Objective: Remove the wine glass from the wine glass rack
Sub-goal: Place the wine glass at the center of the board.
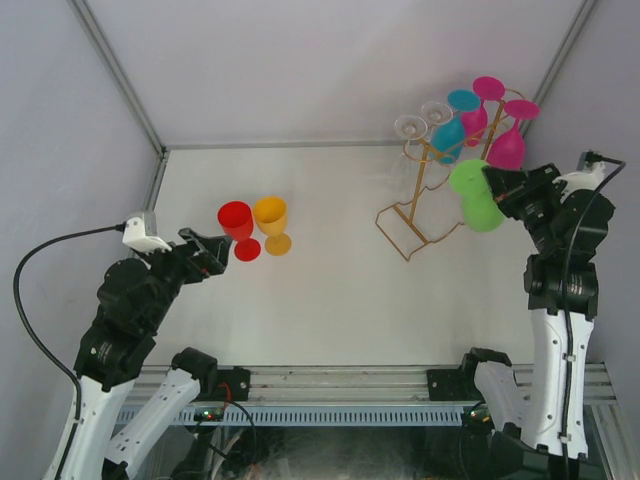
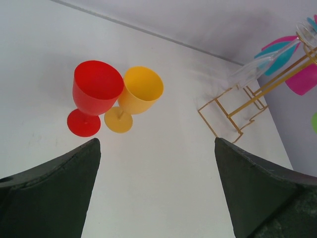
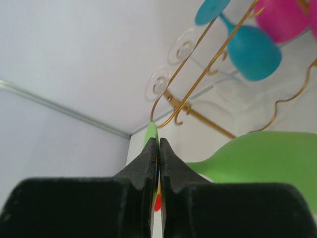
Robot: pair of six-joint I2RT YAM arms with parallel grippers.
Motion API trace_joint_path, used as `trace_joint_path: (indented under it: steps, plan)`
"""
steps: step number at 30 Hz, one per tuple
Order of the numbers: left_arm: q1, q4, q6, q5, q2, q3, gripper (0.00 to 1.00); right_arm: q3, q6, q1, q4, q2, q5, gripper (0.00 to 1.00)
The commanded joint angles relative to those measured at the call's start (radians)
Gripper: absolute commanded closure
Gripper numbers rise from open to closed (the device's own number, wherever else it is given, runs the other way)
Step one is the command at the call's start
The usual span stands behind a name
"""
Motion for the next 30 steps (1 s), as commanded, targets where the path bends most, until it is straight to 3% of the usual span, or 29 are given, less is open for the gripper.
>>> trace_joint_path:
  steps: [1, 8, 13, 21, 30]
  plan:
    - [0.007, 0.038, -0.041, -0.066, -0.009, -0.03, 0.0, -0.006, -0.015, 0.094, -0.024, -0.021, 0.005, 1.0]
    - [0.005, 0.039, -0.044, -0.08, -0.009, -0.035, 0.0, -0.121, -0.021, 0.311, 0.072, -0.051, -0.049, 1.0]
    - [0.006, 0.067, -0.007, 0.034, -0.003, -0.046, 0.0, -0.197, -0.054, 0.508, 0.13, -0.029, -0.065, 1.0]
    - [0.005, 0.132, -0.01, 0.316, 0.092, -0.013, 0.0, -0.352, -0.036, 0.794, 0.365, -0.024, -0.055, 1.0]
    - [-0.005, 0.45, -0.19, 0.733, 0.158, -0.126, 0.0, -0.414, -0.015, 0.95, 0.577, 0.008, 0.009, 1.0]
